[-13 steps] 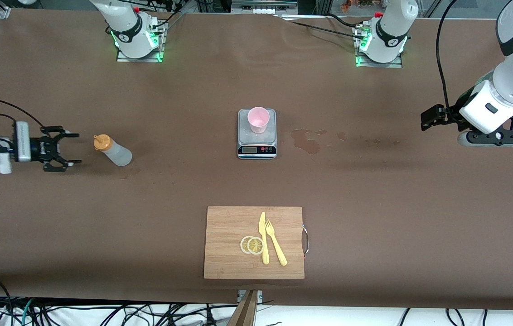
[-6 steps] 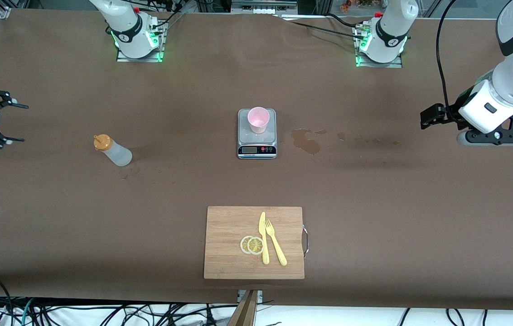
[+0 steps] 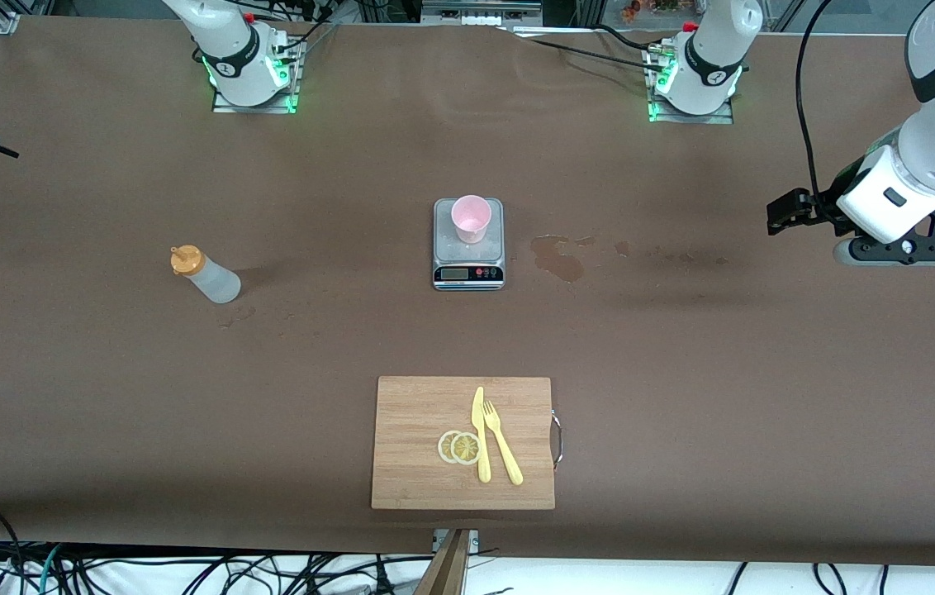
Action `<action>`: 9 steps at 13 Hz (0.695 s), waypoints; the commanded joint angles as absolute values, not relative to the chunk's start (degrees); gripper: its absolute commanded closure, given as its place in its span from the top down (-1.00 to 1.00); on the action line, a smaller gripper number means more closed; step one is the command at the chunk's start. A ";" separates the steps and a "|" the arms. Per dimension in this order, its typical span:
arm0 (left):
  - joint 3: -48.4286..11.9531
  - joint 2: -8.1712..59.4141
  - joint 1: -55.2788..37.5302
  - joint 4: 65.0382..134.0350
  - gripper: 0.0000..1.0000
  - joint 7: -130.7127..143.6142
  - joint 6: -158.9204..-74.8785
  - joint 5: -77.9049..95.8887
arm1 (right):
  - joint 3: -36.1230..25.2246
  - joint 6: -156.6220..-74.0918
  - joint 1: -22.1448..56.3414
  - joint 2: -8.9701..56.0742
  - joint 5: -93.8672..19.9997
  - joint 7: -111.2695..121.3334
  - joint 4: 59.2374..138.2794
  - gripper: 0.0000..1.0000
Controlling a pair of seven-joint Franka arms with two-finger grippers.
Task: Add sauce to pink cup with both arms
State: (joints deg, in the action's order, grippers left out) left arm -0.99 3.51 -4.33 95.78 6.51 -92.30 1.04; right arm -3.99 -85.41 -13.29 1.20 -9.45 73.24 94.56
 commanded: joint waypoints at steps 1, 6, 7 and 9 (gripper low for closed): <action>-1.23 3.69 -4.04 94.57 1.00 5.54 -90.62 1.49 | -0.89 -87.62 -13.01 -2.28 -7.12 59.99 96.42 1.00; -1.14 3.69 -4.04 94.57 1.00 5.54 -90.53 1.41 | 0.44 -92.36 -7.49 -2.11 -4.40 37.76 96.33 1.00; -1.14 3.69 -4.04 94.57 1.00 5.45 -90.53 1.41 | 0.44 -92.98 -5.56 -2.02 -3.35 33.18 96.42 1.00; -1.14 3.69 -4.04 94.57 1.00 5.45 -90.53 1.23 | 0.44 -94.39 -2.13 -1.76 -0.02 23.26 96.33 1.00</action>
State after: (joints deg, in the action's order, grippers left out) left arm -1.02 3.51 -4.33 95.78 6.51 -91.84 1.04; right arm 0.58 -92.84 -4.90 -0.91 -3.12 31.41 95.34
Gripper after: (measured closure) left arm 0.000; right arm 0.000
